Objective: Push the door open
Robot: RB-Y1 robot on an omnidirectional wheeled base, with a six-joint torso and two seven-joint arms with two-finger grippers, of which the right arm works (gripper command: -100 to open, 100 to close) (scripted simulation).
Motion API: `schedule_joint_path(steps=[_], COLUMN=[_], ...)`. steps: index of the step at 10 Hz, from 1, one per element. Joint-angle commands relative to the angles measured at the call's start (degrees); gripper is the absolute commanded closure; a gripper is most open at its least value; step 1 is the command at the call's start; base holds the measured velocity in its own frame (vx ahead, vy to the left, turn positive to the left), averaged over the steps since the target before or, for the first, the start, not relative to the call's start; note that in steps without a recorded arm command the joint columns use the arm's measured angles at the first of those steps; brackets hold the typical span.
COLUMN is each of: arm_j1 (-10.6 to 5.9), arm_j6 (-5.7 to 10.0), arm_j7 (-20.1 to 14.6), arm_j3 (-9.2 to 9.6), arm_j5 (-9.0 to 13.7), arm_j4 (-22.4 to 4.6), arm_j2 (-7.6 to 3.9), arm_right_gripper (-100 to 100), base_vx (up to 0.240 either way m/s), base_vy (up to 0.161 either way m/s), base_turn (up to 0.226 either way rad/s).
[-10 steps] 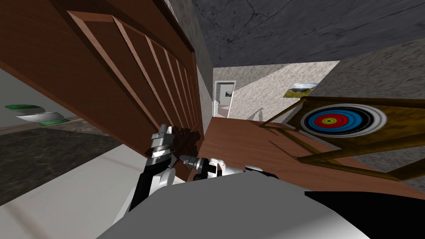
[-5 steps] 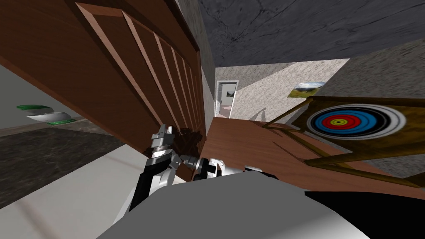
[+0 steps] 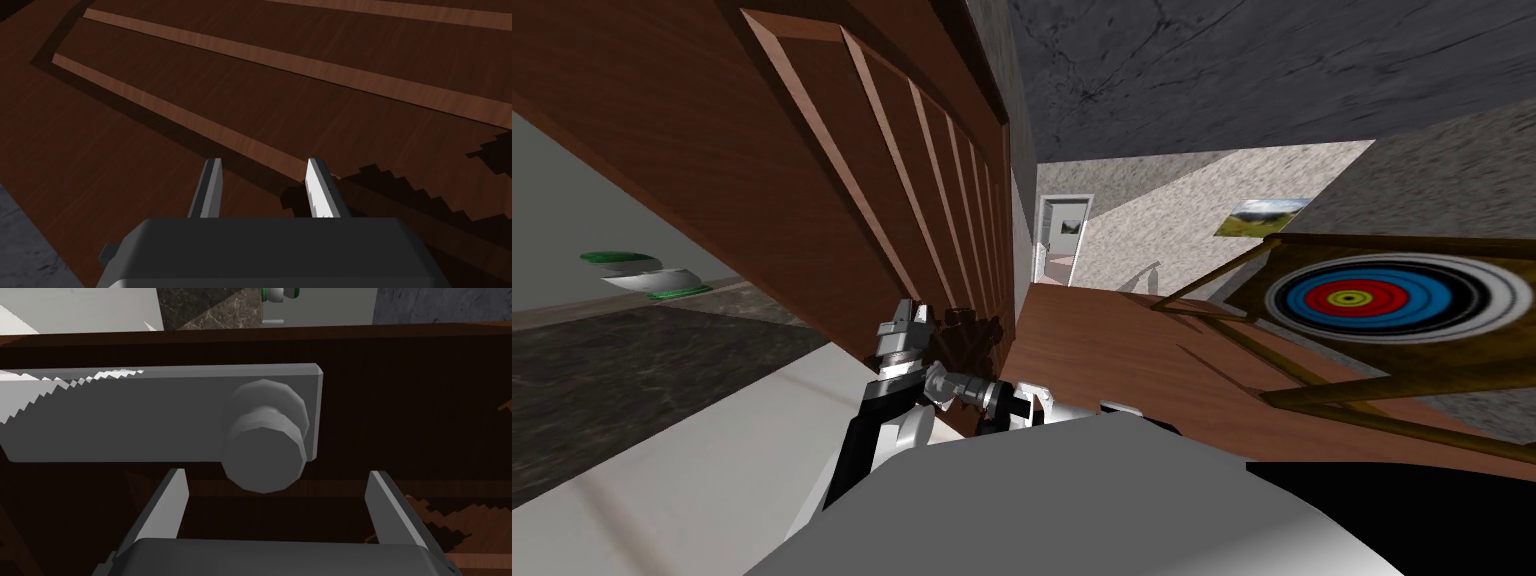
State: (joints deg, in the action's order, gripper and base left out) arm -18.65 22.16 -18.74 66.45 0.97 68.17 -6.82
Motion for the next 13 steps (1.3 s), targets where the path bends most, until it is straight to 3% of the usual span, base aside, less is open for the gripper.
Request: schedule_joint_path(steps=[1,6,7,9,10,13], arm_j1=[0.00,0.00,0.16,0.29,0.23,0.31], arm_j6=[-0.03,-0.03,-0.51,-0.90,-0.62,-0.68], arm_j7=[-0.01,-0.01,0.52,0.94,0.74,1.22], arm_j3=[0.02,0.02,-1.53,-2.76,-2.32,-3.06], arm_j5=[0.00,0.00,-0.01,-0.02,-0.02,-0.14], arm_j4=[0.05,0.05,-0.43,-0.81,-0.83,-1.78], arm_j2=[-0.04,-0.04,0.23,0.45,0.42,1.20], arm_right_gripper=[100,100,-100,-100,-100,-100], base_vx=[-0.002,-0.002,-0.124,-0.194,-0.091,0.057], base_vy=[-0.011,-0.014,-0.072,-0.091,-0.055,0.138], base_turn=[0.001,0.001,-0.094,-0.090,-0.007,0.035])
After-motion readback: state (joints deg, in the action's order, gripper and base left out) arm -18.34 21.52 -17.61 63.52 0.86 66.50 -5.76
